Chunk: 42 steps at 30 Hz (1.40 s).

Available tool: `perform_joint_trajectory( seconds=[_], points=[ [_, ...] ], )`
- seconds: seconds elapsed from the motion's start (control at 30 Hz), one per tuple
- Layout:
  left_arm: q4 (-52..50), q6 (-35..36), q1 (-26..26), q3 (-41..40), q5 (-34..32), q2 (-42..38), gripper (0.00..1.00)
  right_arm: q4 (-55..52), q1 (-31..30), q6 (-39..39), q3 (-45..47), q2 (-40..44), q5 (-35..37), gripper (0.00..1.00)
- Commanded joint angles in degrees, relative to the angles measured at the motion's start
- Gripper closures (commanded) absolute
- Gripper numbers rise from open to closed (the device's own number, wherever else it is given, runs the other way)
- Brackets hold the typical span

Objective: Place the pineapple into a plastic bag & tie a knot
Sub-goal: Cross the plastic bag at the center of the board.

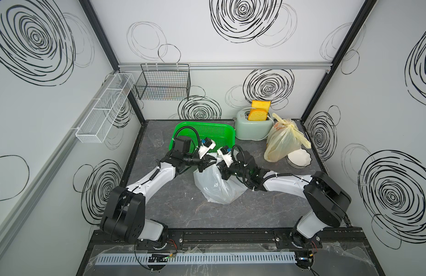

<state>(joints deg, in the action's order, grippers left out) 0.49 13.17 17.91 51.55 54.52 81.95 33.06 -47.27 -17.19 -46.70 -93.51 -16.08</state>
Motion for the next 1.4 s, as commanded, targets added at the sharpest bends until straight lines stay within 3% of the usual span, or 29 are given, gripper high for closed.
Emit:
perform_joint_trajectory(
  seconds=[0.0, 0.13, 0.3, 0.4, 0.5, 0.63, 0.77, 0.87, 1.0, 1.23, 1.37],
  points=[
    [5.4, -1.9, 1.7, 1.1, 3.4, -3.1, 1.0, 10.8, 0.7, -9.7, 2.6, -2.4, 7.4, 1.0],
    [7.9, -2.4, 1.8, -1.7, 2.0, -5.3, 1.0, 15.2, 0.7, -12.5, 2.9, -4.5, 9.1, 0.99],
    [10.8, -2.0, 1.3, -3.9, -2.0, -6.5, 1.0, 13.1, -0.8, -8.8, 4.3, -1.1, 6.5, 0.57],
    [11.3, -1.5, 1.0, -3.4, -3.6, -6.2, 1.0, 8.4, -2.2, -4.4, 7.2, 4.8, 6.4, 0.39],
    [11.8, -0.9, 0.8, -3.0, -4.7, -6.0, 1.0, 2.0, -3.2, -2.1, 9.7, 11.9, 5.2, 0.3],
    [12.2, -0.2, 0.7, -3.2, -5.6, -6.1, 1.0, -9.8, -4.2, -0.1, 10.3, 22.2, 4.4, 0.28],
    [12.5, 0.1, 0.8, -3.3, -5.7, -5.7, 1.0, -24.7, -5.4, -3.1, 6.9, 30.2, 5.5, 0.29],
    [12.3, 0.9, 1.0, -3.5, -6.2, -5.4, 1.0, -32.5, -5.6, -11.2, 3.5, 33.6, 7.9, 0.32],
    [11.8, 2.8, 1.4, -4.1, -7.5, -5.2, 1.0, -39.4, -4.1, -29.7, -1.4, 36.3, 15.1, 0.48],
    [11.0, 7.8, 3.4, -5.2, -12.1, -6.8, 1.0, -47.2, -1.9, -38.4, -14.3, 34.8, 13.4, 0.51],
    [12.5, 8.7, 3.8, -6.2, -13.0, -8.1, 1.0, -48.2, -2.0, -48.7, -18.2, 30.0, 10.9, 0.45]
  ],
)
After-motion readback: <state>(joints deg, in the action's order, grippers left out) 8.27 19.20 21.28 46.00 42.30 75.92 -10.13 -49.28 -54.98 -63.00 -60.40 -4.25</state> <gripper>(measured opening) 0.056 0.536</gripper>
